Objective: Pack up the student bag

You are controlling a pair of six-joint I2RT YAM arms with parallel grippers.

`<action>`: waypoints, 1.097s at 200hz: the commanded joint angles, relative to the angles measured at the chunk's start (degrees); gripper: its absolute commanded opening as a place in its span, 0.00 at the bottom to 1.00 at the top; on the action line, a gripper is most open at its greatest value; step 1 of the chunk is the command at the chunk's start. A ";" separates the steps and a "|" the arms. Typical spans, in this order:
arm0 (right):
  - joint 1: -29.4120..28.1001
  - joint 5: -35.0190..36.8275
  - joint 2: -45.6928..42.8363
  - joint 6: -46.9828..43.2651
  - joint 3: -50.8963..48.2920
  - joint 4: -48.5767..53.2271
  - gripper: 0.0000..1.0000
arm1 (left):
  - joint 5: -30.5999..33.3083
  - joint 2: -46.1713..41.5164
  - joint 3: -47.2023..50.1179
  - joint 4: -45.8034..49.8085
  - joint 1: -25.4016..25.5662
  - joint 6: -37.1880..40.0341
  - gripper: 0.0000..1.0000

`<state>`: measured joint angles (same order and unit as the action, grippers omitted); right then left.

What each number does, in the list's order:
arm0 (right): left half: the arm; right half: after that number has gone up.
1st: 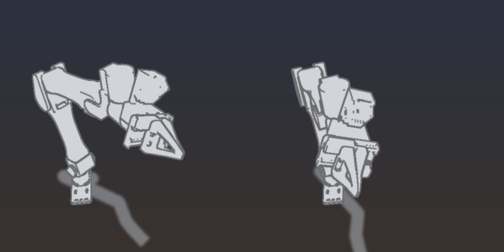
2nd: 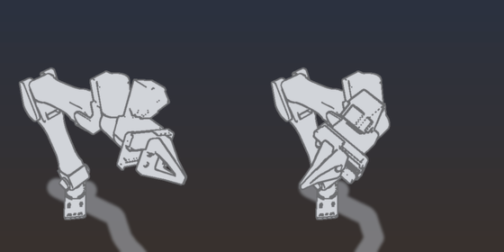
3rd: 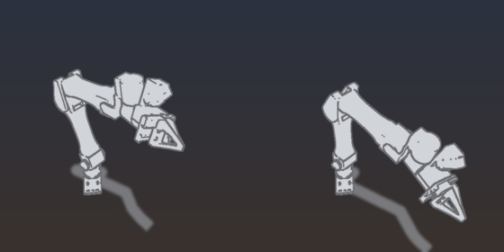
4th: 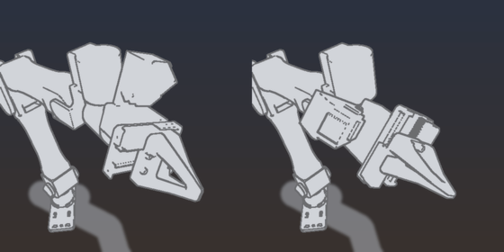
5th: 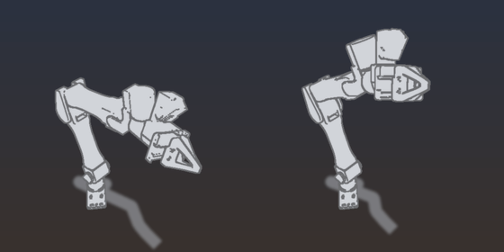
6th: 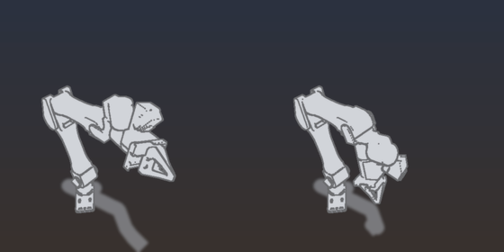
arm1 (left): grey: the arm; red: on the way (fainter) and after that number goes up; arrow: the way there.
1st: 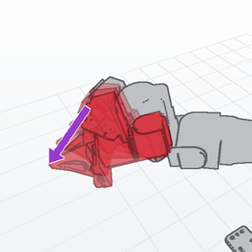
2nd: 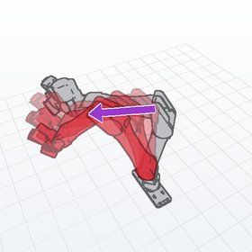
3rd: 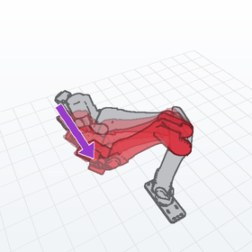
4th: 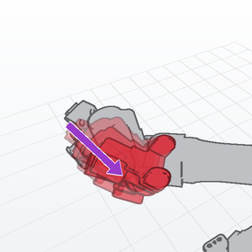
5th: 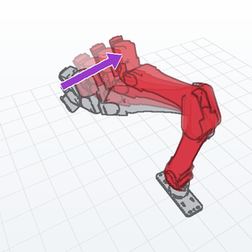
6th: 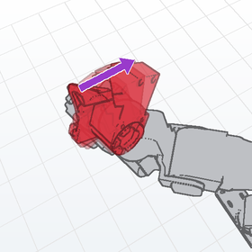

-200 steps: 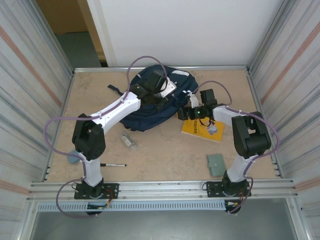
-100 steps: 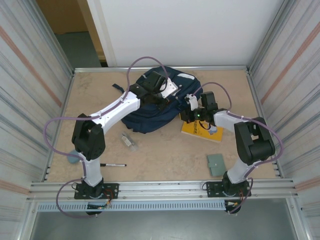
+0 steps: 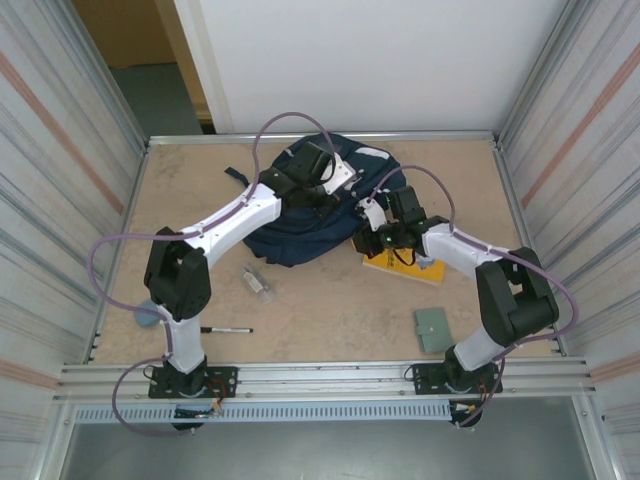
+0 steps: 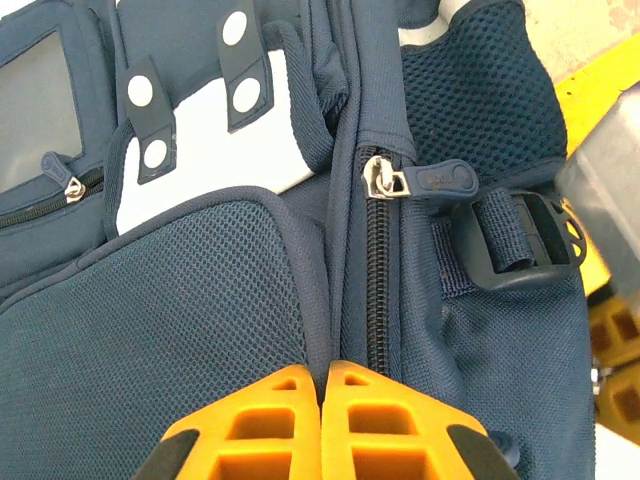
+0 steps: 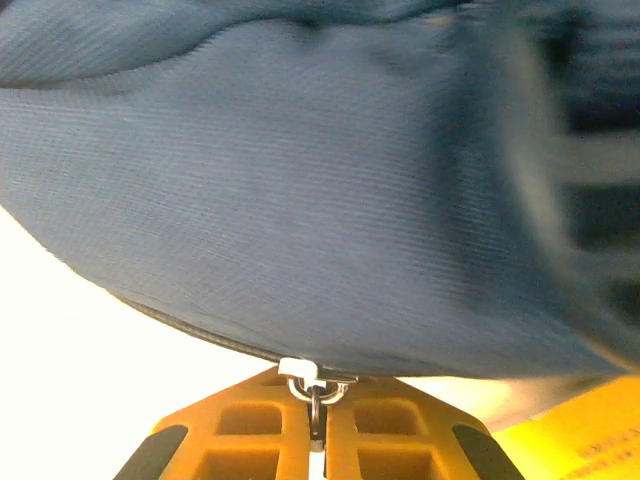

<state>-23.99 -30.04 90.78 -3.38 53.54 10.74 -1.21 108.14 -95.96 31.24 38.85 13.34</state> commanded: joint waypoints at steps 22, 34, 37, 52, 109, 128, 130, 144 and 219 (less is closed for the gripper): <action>-4.81 -7.19 3.31 -0.85 3.47 5.02 0.00 | -0.42 -0.16 -1.16 -9.31 0.27 -5.26 0.00; -6.12 -9.21 3.52 0.90 2.85 2.40 0.02 | -1.10 0.25 -0.65 -10.37 0.35 -6.72 0.00; -6.36 -9.46 3.48 1.22 2.70 1.90 0.02 | -1.34 0.28 -0.56 -10.58 0.34 -7.24 0.00; -7.43 -9.69 3.88 3.56 2.34 -0.25 0.04 | -1.92 0.84 0.08 -12.02 0.34 -9.66 0.00; -9.18 -6.10 6.18 11.35 -1.42 -7.61 0.11 | -6.05 3.84 0.10 -13.78 0.30 -14.42 0.00; -9.14 -4.58 5.59 12.28 -3.62 -8.71 0.13 | -5.32 3.20 0.79 -13.56 0.28 -13.55 0.00; -9.14 -4.34 5.51 12.33 -3.75 -8.72 0.14 | -5.25 3.08 0.93 -13.62 0.20 -13.59 0.00; -9.19 -2.87 5.48 13.02 -4.72 -8.68 0.21 | -6.81 2.62 1.45 -13.71 -0.24 -14.04 0.03; -4.19 -1.16 -3.86 17.31 -10.78 -7.22 0.48 | -9.67 -6.50 8.19 -10.13 -0.35 -14.93 0.29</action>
<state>-30.44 -31.73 93.54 11.16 44.45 2.15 -9.08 108.51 -90.26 22.13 38.48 -0.62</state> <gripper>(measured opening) 0.461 0.265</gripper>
